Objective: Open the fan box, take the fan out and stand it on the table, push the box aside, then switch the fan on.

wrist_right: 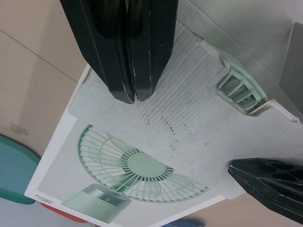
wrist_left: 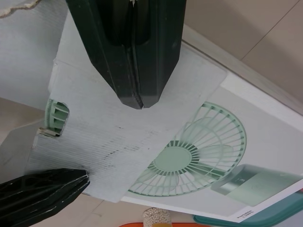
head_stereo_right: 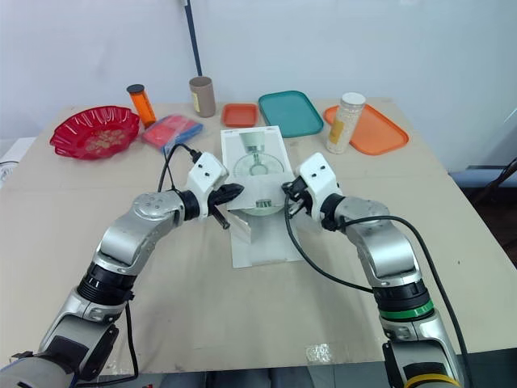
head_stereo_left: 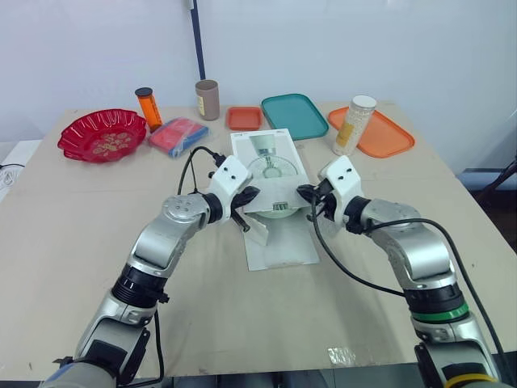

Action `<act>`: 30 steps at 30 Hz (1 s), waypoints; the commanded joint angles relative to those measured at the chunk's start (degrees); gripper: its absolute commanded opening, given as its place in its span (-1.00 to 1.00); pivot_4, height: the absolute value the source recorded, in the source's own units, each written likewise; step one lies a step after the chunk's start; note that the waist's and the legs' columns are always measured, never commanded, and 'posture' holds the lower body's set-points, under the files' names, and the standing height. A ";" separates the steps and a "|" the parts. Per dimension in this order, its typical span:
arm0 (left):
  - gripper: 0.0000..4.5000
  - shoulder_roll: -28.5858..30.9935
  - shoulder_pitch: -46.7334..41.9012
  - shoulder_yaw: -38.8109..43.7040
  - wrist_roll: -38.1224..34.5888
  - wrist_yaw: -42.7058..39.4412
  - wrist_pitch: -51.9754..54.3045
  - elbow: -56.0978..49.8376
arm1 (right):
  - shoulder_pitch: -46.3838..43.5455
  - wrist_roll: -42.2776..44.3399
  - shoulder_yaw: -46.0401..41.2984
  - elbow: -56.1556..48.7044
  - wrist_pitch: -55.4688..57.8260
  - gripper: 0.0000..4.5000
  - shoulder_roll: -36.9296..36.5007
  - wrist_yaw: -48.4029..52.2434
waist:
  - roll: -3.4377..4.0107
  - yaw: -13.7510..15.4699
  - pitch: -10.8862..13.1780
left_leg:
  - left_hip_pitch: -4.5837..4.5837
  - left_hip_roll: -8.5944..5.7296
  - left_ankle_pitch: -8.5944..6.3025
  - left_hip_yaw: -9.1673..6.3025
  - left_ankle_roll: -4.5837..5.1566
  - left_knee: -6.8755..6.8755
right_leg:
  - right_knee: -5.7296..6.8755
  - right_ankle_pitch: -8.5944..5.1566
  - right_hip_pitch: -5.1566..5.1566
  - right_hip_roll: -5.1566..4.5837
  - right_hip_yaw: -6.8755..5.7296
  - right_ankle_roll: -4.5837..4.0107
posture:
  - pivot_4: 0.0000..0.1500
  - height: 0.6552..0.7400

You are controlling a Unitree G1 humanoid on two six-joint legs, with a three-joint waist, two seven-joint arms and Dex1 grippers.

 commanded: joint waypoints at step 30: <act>-1.00 -2.85 2.83 -7.53 -6.35 11.35 28.09 -24.30 | 1.83 -3.24 3.00 0.36 -1.82 -0.98 0.72 0.18 | 0.00 0.00 -0.01 | 0.06 0.00 0.01 0.01 -0.02 -0.01 | 0.00 0.00 0.05 0.02 0.04 0.00 | 1.00 1.00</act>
